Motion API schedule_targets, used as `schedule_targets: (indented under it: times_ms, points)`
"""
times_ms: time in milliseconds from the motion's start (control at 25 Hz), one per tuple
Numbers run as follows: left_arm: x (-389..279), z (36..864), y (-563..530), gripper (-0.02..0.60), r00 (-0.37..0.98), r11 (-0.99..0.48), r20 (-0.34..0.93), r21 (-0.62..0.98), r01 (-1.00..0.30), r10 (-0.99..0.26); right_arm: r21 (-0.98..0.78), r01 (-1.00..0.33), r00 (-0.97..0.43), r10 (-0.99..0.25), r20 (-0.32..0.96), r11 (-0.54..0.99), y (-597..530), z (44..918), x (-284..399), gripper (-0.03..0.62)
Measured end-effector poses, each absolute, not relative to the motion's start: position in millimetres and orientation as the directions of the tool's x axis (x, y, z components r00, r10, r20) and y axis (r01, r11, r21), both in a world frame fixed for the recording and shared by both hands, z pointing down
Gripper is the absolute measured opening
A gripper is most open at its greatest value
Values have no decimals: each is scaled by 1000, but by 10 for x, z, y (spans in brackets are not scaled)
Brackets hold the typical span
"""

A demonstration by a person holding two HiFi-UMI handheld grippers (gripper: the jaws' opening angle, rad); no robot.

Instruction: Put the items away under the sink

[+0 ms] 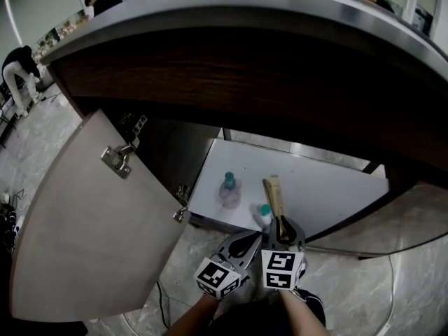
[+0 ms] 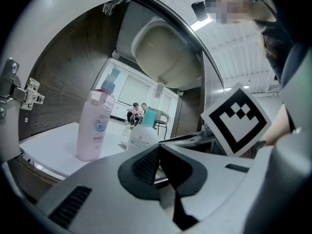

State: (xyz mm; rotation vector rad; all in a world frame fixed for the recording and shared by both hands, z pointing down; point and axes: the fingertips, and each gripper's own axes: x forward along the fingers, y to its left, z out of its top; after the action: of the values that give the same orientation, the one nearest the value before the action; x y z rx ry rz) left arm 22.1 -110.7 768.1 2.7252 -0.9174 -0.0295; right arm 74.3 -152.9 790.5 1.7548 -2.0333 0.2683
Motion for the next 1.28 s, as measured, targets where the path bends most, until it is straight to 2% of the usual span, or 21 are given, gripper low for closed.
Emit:
schedule_targets:
  times_ms: [400,1000,1280]
  points:
    - [203,7607,-959,6,773,-742,72,238,-627,-631,130,-965,-155,-893,422,229,-1308,7803,714,46]
    - [343,7367,-627,6,706,-687,44,198,-699,-707,86,-881,-420,-852,314,466,-768,7357,565,35]
    - [279,6987,-548,6,708,-693,26,183,-697,-706,89,-837,-512,-830,220,540,-630,6976,390,34]
